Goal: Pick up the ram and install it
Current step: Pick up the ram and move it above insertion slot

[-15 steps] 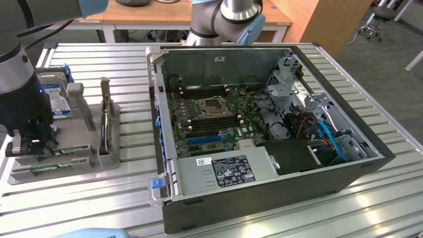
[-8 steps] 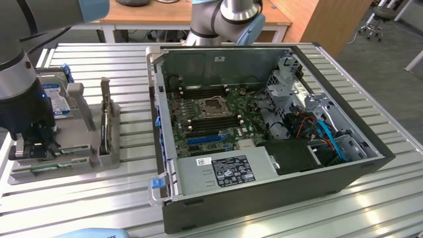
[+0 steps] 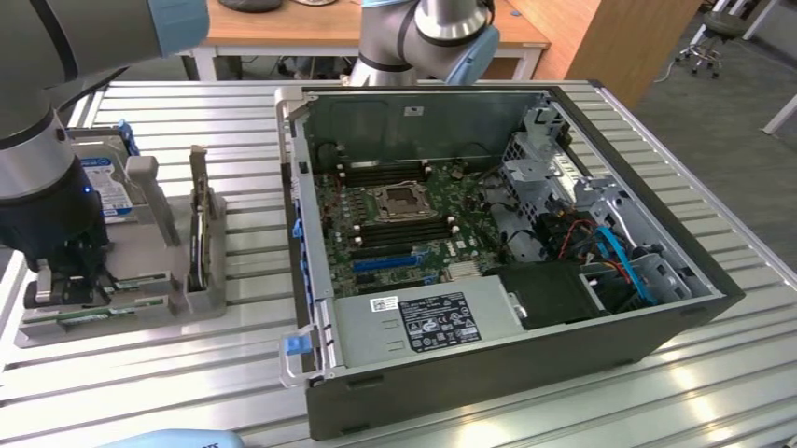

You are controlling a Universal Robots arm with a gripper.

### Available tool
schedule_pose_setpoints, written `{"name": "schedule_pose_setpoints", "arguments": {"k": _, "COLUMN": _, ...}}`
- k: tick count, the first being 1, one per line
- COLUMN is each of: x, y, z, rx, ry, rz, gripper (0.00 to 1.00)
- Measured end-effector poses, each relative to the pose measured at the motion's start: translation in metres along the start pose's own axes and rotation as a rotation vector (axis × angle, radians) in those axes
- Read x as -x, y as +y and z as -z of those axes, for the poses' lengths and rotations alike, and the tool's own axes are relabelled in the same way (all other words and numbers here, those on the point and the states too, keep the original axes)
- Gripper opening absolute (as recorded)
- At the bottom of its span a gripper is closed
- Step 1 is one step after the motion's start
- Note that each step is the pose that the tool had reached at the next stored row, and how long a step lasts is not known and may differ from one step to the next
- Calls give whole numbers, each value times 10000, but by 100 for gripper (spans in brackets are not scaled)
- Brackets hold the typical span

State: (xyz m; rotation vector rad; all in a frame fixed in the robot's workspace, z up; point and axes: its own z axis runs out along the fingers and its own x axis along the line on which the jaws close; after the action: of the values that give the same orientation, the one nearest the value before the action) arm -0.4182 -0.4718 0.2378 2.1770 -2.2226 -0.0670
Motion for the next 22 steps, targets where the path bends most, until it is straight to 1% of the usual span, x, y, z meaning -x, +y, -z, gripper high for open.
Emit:
{"name": "schedule_pose_setpoints", "arguments": {"k": 3, "x": -1, "y": 0, "z": -13, "rx": 4, "ry": 4, "rz": 30, "gripper": 29}}
{"name": "schedule_pose_setpoints", "arguments": {"k": 9, "x": -1, "y": -2, "z": -24, "rx": 4, "ry": 15, "rz": 279, "gripper": 29}}
{"name": "schedule_pose_setpoints", "arguments": {"k": 16, "x": -20, "y": -3, "z": -45, "rx": 1, "ry": 16, "rz": 316, "gripper": 29}}
{"name": "schedule_pose_setpoints", "arguments": {"k": 22, "x": -22, "y": -7, "z": -125, "rx": 4, "ry": 18, "rz": 327, "gripper": 29}}
